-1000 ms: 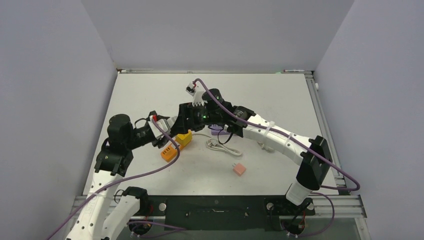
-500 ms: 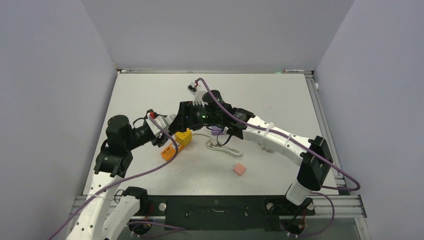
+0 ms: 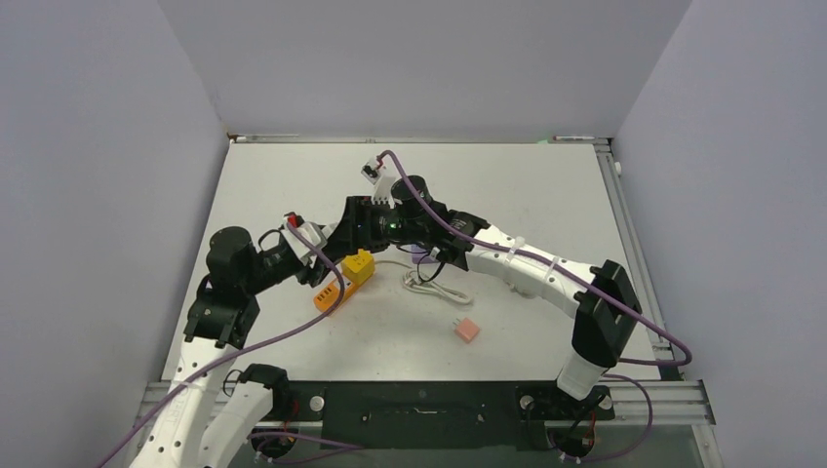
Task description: Insert the plug
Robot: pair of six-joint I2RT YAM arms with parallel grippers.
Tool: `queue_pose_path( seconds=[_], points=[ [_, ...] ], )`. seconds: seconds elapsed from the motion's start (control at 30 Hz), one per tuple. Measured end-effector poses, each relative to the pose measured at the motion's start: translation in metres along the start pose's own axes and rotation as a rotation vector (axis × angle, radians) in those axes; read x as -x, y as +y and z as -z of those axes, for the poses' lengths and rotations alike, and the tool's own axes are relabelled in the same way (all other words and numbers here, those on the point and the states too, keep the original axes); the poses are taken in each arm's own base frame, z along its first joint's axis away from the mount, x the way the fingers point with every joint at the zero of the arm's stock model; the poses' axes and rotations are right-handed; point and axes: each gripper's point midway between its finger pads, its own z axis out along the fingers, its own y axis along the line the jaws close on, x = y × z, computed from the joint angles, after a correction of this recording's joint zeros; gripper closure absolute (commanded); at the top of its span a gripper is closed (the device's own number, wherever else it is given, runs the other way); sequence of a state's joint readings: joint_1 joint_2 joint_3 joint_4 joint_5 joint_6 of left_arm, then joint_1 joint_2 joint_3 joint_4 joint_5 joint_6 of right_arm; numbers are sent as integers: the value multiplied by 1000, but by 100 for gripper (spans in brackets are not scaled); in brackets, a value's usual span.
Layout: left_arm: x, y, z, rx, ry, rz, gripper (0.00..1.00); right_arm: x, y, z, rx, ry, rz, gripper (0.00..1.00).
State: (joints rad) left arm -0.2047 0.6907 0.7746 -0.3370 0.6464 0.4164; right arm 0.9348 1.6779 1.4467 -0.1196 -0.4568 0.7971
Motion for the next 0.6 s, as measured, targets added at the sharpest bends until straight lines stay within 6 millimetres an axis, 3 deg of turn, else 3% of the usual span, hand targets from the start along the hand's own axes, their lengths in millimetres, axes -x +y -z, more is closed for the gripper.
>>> queue_pose_path(
  seconds=[0.07, 0.23, 0.27, 0.33, 0.37, 0.43, 0.6],
  points=[
    [6, -4, -1, -17, -22, 10, 95, 0, 4, -4, 27, -1, -3, 39],
    [14, -12, -1, -50, -55, 38, 90, -3, 10, -8, 71, 7, -4, 80],
    [15, -12, -1, -48, -56, 39, 87, -3, 10, -8, 74, 8, -5, 83],
    [15, -13, -1, -47, -57, 38, 70, -2, 10, -7, 76, 8, -5, 90],
    [15, -12, -1, -47, -57, 38, 37, -2, 10, -7, 77, 8, -4, 92],
    [14, -12, -1, -45, -55, 39, 2, -1, 7, -6, 71, 8, 4, 94],
    [15, -21, 0, -63, -65, 50, 4, -3, -22, 1, -46, 25, 40, 95]
  ],
)
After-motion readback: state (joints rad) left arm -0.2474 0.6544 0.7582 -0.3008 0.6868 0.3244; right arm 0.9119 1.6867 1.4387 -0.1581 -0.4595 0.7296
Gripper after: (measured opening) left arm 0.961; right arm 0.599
